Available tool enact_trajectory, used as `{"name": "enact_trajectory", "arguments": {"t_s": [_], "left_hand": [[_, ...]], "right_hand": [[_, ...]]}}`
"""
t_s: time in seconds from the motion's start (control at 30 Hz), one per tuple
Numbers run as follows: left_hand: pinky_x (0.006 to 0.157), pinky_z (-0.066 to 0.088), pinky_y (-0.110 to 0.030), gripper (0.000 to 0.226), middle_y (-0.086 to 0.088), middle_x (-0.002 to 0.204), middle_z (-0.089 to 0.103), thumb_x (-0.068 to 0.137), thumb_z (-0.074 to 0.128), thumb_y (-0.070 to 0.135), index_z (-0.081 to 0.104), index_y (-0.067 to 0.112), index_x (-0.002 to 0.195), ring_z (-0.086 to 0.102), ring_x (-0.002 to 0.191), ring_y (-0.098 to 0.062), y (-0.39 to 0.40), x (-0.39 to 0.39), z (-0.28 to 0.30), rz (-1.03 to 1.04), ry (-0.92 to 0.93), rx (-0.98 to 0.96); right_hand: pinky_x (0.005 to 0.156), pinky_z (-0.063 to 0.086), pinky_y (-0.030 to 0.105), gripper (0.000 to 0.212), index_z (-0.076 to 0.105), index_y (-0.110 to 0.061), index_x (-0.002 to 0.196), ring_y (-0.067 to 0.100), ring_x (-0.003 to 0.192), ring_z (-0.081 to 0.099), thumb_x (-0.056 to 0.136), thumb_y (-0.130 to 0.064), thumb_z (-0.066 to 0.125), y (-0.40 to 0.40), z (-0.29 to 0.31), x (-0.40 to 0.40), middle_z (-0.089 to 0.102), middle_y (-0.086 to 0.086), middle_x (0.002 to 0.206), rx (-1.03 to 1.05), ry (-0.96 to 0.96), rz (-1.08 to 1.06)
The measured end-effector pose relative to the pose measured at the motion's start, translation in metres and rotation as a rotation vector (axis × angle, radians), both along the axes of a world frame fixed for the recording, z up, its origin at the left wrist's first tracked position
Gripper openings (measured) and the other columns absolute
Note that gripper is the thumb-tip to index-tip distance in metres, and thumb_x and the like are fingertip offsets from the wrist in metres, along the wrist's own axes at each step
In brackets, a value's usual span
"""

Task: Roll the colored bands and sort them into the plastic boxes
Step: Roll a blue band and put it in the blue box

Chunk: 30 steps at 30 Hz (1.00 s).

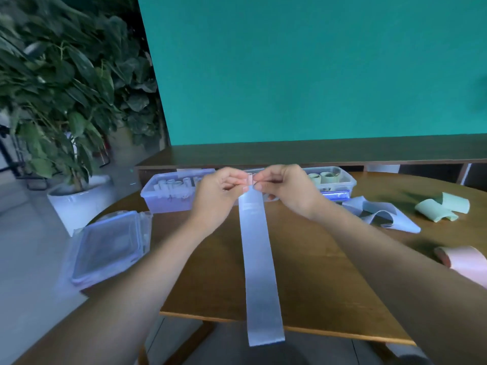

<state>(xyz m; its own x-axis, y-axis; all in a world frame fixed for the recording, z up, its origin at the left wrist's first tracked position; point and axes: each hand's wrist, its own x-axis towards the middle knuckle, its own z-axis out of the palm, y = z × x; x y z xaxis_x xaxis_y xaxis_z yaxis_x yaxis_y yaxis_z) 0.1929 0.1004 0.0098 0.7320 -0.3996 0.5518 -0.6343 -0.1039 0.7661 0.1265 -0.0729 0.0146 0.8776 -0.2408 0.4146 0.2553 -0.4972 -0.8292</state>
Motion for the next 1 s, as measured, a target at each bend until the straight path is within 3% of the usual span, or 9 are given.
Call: {"name": "enact_trajectory", "arguments": {"t_s": [0.13, 0.23, 0.33, 0.47, 0.63, 0.8, 0.87, 1.0], "left_hand": [[0.08, 0.05, -0.011, 0.021, 0.006, 0.092, 0.075, 0.086, 0.073, 0.001, 0.075, 0.016, 0.1, 0.069, 0.085, -0.001, -0.009, 0.044, -0.044, 0.039, 0.06, 0.085], [0.082, 0.05, -0.013, 0.022, 0.008, 0.092, 0.075, 0.086, 0.073, 0.003, 0.074, 0.02, 0.099, 0.069, 0.087, -0.001, -0.018, 0.073, -0.072, 0.049, 0.091, 0.124], [0.085, 0.052, -0.016, 0.02, 0.011, 0.094, 0.075, 0.087, 0.073, 0.007, 0.073, 0.023, 0.1, 0.069, 0.089, 0.001, -0.027, 0.094, -0.095, 0.073, 0.096, 0.152], [0.086, 0.05, -0.011, 0.019, 0.015, 0.101, 0.072, 0.092, 0.072, 0.014, 0.073, 0.023, 0.108, 0.066, 0.095, 0.005, -0.036, 0.105, -0.105, 0.135, 0.073, 0.171], [0.098, 0.046, -0.02, 0.024, 0.013, 0.113, 0.07, 0.09, 0.073, 0.016, 0.072, 0.025, 0.113, 0.063, 0.106, 0.0, -0.022, 0.096, -0.11, 0.196, 0.131, 0.284], [0.097, 0.042, -0.017, 0.027, 0.008, 0.117, 0.07, 0.09, 0.071, 0.017, 0.072, 0.025, 0.115, 0.063, 0.11, -0.003, 0.0, 0.064, -0.112, 0.218, 0.183, 0.349], [0.095, 0.042, -0.017, 0.027, 0.007, 0.119, 0.069, 0.09, 0.071, 0.018, 0.072, 0.026, 0.116, 0.063, 0.11, -0.004, 0.009, 0.044, -0.112, 0.208, 0.154, 0.396], [0.1, 0.049, -0.02, 0.028, 0.013, 0.121, 0.067, 0.09, 0.073, 0.018, 0.072, 0.028, 0.115, 0.064, 0.106, 0.0, 0.032, -0.008, -0.108, 0.098, 0.067, 0.348]], "right_hand": [[0.09, 0.054, 0.022, 0.013, 0.076, -0.008, 0.103, 0.011, 0.096, 0.072, 0.09, -0.009, 0.075, -0.015, -0.047, 0.043, 0.077, 0.001, 0.1, -0.098, 0.075, -0.011], [0.096, 0.048, 0.02, 0.014, 0.076, -0.012, 0.105, 0.007, 0.098, 0.069, 0.091, -0.012, 0.074, -0.02, -0.073, 0.066, 0.075, -0.004, 0.104, -0.14, 0.111, -0.049], [0.103, 0.049, 0.027, 0.017, 0.076, -0.018, 0.109, 0.006, 0.102, 0.066, 0.092, -0.015, 0.073, -0.024, -0.092, 0.084, 0.074, -0.008, 0.108, -0.213, 0.11, -0.105], [0.099, 0.053, 0.029, 0.022, 0.073, -0.021, 0.117, 0.005, 0.098, 0.065, 0.096, -0.017, 0.068, -0.024, -0.104, 0.094, 0.072, -0.007, 0.112, -0.209, 0.138, -0.163], [0.088, 0.046, 0.019, 0.046, 0.057, -0.021, 0.138, 0.011, 0.103, 0.064, 0.094, -0.027, 0.07, -0.011, -0.105, 0.073, 0.065, -0.003, 0.13, -0.274, 0.21, -0.183], [0.092, 0.05, 0.018, 0.036, 0.064, -0.019, 0.131, 0.007, 0.099, 0.064, 0.095, -0.023, 0.069, 0.002, -0.106, 0.027, 0.069, -0.003, 0.119, -0.292, 0.184, -0.139], [0.097, 0.051, 0.022, 0.034, 0.066, -0.019, 0.128, 0.006, 0.101, 0.065, 0.096, -0.026, 0.068, 0.007, -0.109, 0.008, 0.07, -0.003, 0.119, -0.315, 0.173, -0.124], [0.093, 0.05, 0.023, 0.02, 0.072, -0.026, 0.114, 0.005, 0.092, 0.065, 0.094, -0.029, 0.07, 0.021, -0.113, -0.038, 0.071, -0.007, 0.107, -0.368, 0.129, -0.08]]}}
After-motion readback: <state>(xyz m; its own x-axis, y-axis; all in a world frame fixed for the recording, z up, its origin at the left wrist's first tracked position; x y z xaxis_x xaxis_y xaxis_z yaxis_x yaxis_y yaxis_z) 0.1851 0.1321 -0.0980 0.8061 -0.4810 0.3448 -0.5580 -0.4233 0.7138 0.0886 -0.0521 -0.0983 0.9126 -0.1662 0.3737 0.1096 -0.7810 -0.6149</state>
